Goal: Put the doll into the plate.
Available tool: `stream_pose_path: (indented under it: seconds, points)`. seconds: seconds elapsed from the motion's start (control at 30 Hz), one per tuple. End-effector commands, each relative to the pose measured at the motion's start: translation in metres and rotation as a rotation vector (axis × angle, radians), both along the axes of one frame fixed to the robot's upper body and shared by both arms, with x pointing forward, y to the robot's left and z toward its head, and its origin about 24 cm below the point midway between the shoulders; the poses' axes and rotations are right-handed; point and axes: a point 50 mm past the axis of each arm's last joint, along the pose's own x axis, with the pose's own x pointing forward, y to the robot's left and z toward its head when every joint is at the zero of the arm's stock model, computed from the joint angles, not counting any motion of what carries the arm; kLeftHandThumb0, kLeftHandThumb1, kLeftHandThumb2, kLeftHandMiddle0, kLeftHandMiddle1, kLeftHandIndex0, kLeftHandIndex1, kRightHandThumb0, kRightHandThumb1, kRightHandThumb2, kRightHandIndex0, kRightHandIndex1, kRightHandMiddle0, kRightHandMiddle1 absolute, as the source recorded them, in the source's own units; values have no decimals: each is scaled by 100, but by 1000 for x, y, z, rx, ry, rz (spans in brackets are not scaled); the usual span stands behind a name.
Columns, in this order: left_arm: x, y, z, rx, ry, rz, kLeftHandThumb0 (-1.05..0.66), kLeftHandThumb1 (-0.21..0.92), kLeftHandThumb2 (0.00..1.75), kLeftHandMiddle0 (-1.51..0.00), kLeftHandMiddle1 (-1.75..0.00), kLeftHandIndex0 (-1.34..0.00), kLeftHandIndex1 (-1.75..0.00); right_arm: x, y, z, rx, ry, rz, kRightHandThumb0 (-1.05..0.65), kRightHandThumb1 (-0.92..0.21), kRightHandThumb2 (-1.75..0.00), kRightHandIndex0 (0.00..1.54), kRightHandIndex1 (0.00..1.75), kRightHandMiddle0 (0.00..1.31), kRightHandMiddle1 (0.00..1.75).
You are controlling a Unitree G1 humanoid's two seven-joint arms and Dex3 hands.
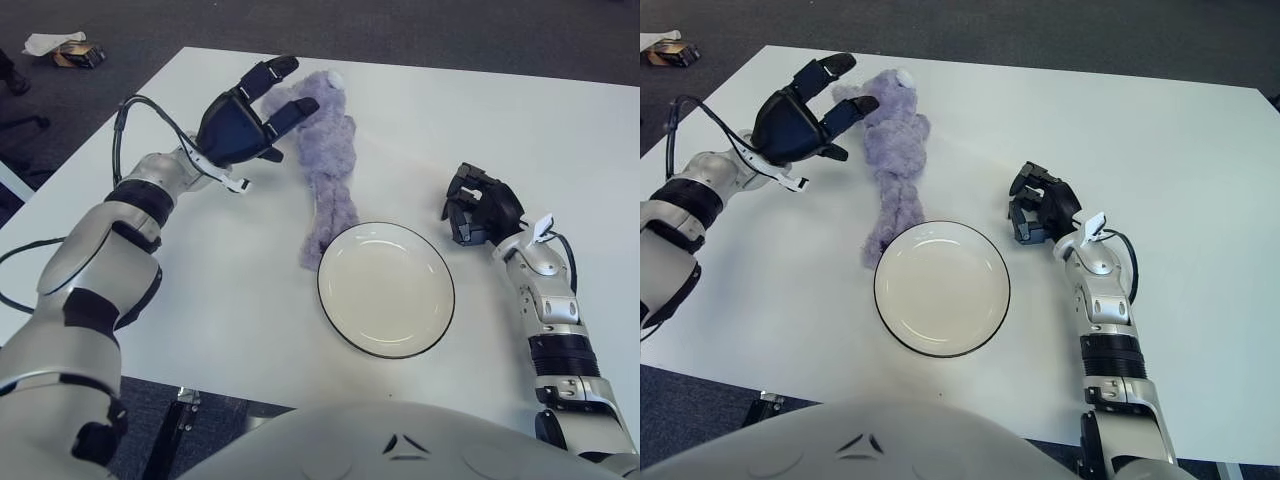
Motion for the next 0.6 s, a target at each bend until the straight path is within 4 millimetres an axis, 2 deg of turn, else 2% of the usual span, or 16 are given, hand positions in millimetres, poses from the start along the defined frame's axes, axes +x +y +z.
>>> stream_pose_path:
  seconds: [0.0,0.07,0.17,0.27,0.37,0.57]
  points:
    - [3,-1,3,51,-48,11,-70,50,85,0,-15,0,-52,-19,-7,-42,-22,226,-31,-1,-22,-143,57,175,56,174]
    - [4,-3,2,72,-49,19,-72,52,83,0,-6,0,-38,-19,-7,-42,-25,227,-30,-1,-22,-143,57,175,56,174]
    - [6,-5,0,115,-37,38,-75,56,78,0,-2,0,-28,-19,-7,-42,-32,227,-29,-1,-22,-143,57,175,56,174]
    - [7,-6,-2,156,-34,50,-82,65,68,0,-1,0,-10,-19,-6,-42,-34,225,-28,-1,-22,-143,57,175,56,174]
    - [8,-8,-5,176,-33,52,-85,71,60,0,0,0,-3,-19,-6,-42,-34,225,-28,-1,-22,-143,57,175,56,174]
    - [9,-17,-11,244,-9,48,-93,84,44,0,0,0,0,-18,-7,-42,-40,225,-33,-1,-22,-143,57,175,56,174]
